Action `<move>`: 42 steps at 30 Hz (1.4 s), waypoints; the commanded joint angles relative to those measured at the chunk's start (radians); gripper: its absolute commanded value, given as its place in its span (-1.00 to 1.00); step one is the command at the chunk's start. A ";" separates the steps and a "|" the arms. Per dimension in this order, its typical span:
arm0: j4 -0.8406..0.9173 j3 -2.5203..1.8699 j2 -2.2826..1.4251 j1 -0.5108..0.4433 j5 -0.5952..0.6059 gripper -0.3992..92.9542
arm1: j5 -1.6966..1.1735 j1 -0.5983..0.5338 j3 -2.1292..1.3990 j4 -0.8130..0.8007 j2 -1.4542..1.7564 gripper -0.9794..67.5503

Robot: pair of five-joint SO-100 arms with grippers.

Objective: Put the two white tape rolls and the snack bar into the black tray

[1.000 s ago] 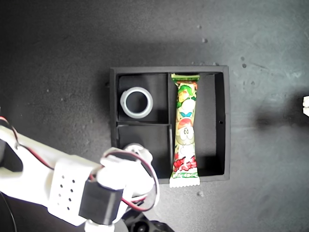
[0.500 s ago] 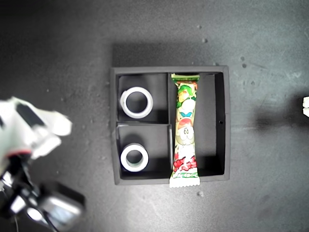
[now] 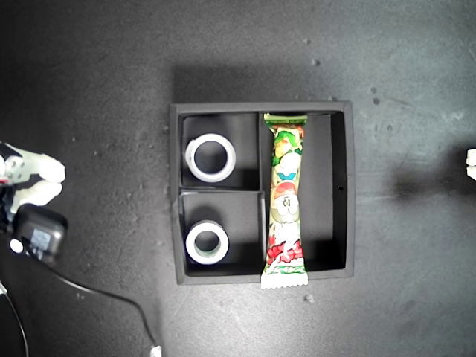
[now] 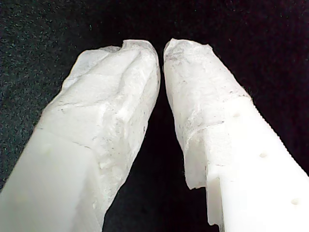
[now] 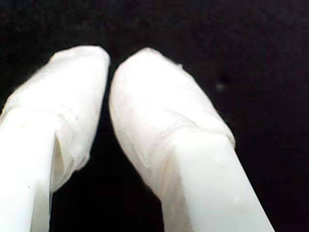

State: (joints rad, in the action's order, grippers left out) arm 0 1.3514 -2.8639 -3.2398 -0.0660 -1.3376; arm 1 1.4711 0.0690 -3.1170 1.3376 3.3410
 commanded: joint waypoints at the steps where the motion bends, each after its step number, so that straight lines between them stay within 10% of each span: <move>1: 0.011 -0.092 -0.149 0.014 -0.006 -0.99 | -0.011 -0.005 -0.008 0.003 0.011 -0.94; 14: 0.043 -0.275 -0.147 0.106 -0.224 -0.97 | -0.012 -0.006 -0.008 0.003 0.011 -0.94; 21: 0.043 -0.275 -0.147 0.097 0.035 -0.97 | -0.012 -0.006 -0.008 0.003 0.011 -0.94; 42: 0.043 -0.275 -0.147 0.092 0.032 -0.97 | -0.012 -0.011 -0.008 0.003 0.011 -0.94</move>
State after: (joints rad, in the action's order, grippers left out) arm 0 1.3714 -3.0695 -3.3379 0.0276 -1.3162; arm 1 1.4711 0.0629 -3.1170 1.3376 3.3410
